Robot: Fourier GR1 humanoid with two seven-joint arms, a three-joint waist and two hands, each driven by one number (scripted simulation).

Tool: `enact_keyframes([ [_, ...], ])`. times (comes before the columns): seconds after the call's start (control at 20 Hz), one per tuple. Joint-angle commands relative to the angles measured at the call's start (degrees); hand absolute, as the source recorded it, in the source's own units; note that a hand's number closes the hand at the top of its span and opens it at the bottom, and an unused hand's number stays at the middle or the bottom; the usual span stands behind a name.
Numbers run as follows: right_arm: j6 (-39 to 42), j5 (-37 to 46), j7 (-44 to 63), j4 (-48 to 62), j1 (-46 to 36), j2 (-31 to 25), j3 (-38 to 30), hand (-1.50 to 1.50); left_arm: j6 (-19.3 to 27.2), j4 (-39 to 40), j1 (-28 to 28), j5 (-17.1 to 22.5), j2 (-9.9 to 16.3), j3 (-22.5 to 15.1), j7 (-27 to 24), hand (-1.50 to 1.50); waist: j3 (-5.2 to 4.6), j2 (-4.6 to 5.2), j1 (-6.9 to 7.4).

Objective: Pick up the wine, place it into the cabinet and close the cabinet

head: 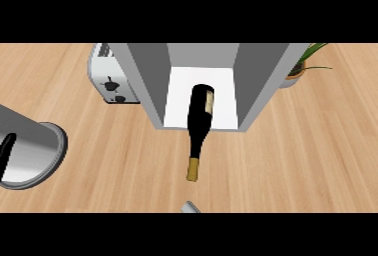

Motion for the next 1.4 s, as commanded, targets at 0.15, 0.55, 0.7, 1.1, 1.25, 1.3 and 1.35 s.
enact_keyframes([
  [0.15,-3.3,-8.5,-3.46,19.31,-18.83,10.12,-8.53,1.5,1.96,-0.12,-3.11,-1.25,-1.68,-1.53,1.8,-1.5,0.06,0.6,0.99],
  [0.55,-4.25,-15.43,-7.75,39.81,-38.95,10.45,-18.12,1.5,0.14,3.91,-4.26,-1.39,-3.33,1.04,2.07,-1.5,0.12,0.23,0.19],
  [0.7,-2.15,-11.57,-11.08,47.28,-42.52,10.49,-18.6,1.5,0.4,3.1,-4.17,-2.86,-4.66,-0.73,2.06,-1.5,0.13,0.16,-0.18],
  [1.1,6.85,-13.93,-21.25,61.53,-41.49,10.05,-27.52,1.5,0.79,2.19,-4.18,-1.85,-3.87,4.54,5.67,-1.5,0.22,0.19,-0.68],
  [1.25,7.07,-14.97,-26.2,67.43,-42.12,10.52,-28.23,1.5,2.82,3.03,-6.37,-6.39,-7.6,-0.65,4.07,-1.5,0.2,0.49,-0.66],
  [1.3,8.29,-15.4,-24.85,67.86,-44.13,8.44,-29.94,1.5,0.93,2.34,-5.05,-4.1,-5.41,2.62,5.13,-1.5,0.19,0.36,-0.38],
  [1.35,8.73,-15.32,-24.27,66.87,-43.47,7.79,-28.81,1.5,1.49,3.63,-6.49,-4.31,-6.33,1.96,5.35,-1.5,0.2,0.29,-1.08],
])
